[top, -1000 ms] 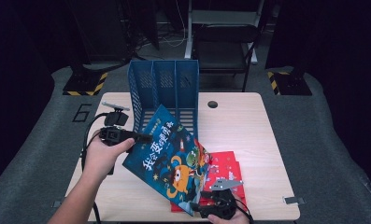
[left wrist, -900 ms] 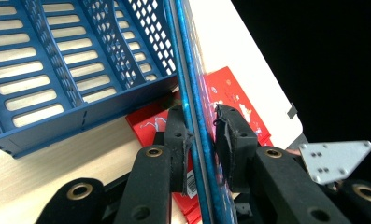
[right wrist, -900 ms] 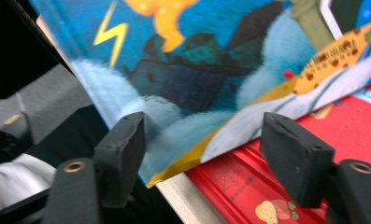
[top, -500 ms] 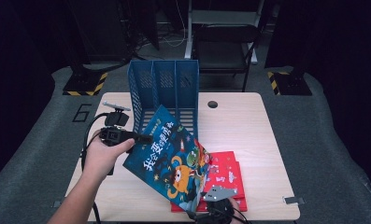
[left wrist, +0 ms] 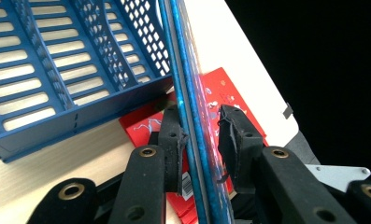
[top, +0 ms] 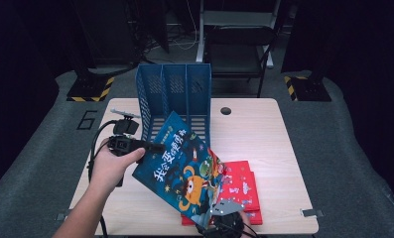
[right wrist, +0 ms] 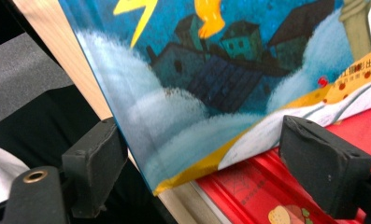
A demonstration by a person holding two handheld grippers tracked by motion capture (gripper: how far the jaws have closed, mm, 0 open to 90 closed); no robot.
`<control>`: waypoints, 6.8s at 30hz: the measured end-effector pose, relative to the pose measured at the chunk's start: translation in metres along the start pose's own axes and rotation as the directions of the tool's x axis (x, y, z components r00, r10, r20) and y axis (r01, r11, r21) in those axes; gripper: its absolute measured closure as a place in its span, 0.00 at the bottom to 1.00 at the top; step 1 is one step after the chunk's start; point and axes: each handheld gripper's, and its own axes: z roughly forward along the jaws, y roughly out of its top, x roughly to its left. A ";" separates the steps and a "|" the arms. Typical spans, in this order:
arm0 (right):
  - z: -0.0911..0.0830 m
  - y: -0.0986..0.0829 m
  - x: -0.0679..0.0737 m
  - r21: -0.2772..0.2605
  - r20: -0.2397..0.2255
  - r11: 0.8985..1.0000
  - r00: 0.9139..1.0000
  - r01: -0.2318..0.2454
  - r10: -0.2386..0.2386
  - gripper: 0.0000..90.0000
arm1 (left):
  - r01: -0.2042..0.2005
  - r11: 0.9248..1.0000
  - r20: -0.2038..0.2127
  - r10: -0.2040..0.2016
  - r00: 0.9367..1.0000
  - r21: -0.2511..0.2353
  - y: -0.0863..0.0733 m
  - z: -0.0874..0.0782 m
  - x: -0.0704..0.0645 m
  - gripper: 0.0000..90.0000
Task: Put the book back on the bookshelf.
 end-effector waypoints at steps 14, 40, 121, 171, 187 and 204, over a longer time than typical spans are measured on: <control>0.010 0.008 -0.007 0.019 0.008 1.000 1.000 -0.004 0.003 0.05 | -0.002 1.000 -0.007 0.002 1.000 -0.007 0.004 0.003 -0.004 0.67; 0.013 0.011 -0.004 0.019 0.028 0.998 0.998 -0.058 0.057 0.04 | -0.022 0.997 0.003 0.022 1.000 0.068 -0.016 0.008 -0.009 0.67; 0.010 0.011 -0.007 -0.021 -0.077 0.996 0.993 -0.091 0.089 0.41 | -0.104 0.981 -0.034 0.111 0.993 0.163 0.013 0.017 -0.036 0.92; 0.007 0.008 -0.014 -0.047 -0.071 0.993 0.992 -0.112 0.108 0.40 | -0.293 0.919 -0.170 0.343 0.924 0.263 0.041 0.024 -0.090 0.92; 0.006 0.007 -0.015 -0.048 -0.068 0.991 0.990 -0.123 0.120 0.40 | -0.301 0.898 -0.181 0.370 0.911 0.320 0.048 0.023 -0.102 0.92; 0.005 0.005 -0.017 -0.060 -0.035 0.995 0.996 -0.080 0.078 0.38 | -0.293 0.888 -0.196 0.377 0.905 0.354 0.055 0.010 -0.110 0.92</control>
